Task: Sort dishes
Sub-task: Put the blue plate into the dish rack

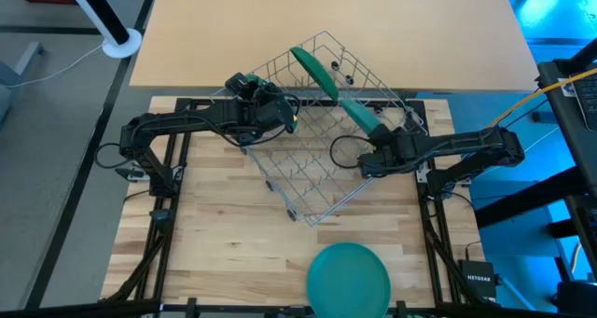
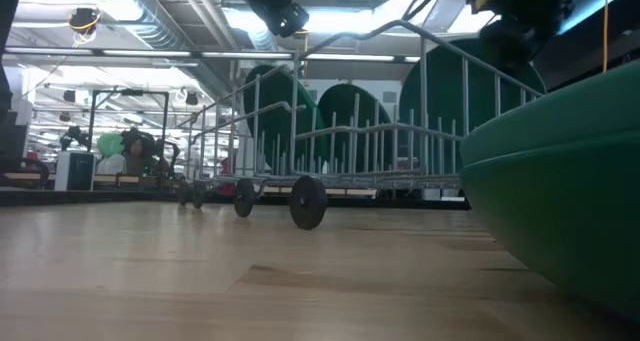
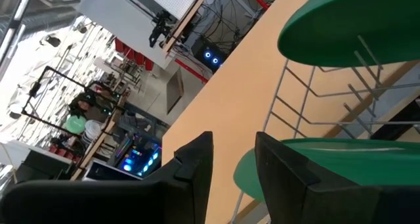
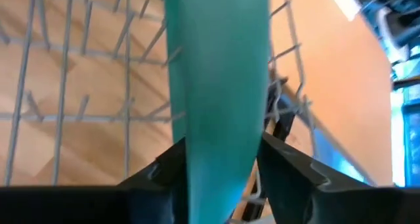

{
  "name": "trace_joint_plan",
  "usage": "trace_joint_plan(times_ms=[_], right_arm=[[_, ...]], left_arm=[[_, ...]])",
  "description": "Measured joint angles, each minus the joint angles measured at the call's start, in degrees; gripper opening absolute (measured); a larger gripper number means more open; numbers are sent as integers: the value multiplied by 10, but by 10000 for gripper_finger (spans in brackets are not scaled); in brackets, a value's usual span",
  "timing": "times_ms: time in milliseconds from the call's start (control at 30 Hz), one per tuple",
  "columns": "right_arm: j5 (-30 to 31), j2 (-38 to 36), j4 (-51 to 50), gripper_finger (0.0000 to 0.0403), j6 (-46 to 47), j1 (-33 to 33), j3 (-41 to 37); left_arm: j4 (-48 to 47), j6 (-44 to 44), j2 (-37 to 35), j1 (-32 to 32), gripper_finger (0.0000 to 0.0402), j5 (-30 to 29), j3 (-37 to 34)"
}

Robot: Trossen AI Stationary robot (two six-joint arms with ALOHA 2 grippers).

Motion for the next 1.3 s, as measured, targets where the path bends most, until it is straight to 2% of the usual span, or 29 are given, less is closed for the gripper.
trace_joint_plan(times_ms=[167, 433, 667, 1100, 1300], right_arm=[[-39, 0, -2, 165, -13, 0, 0], [-66, 0, -4, 165, -15, 0, 0], [-83, 0, -4, 166, -18, 0, 9], [-103, -1, -8, 166, -31, 0, 96], [-112, -1, -1, 166, -32, 0, 84]], left_arm=[[0, 0, 0, 0, 107, 0, 0], [0, -6, 0, 0, 107, 0, 0], [0, -6, 0, 0, 107, 0, 0], [0, -6, 0, 0, 107, 0, 0], [0, -6, 0, 0, 107, 0, 0]])
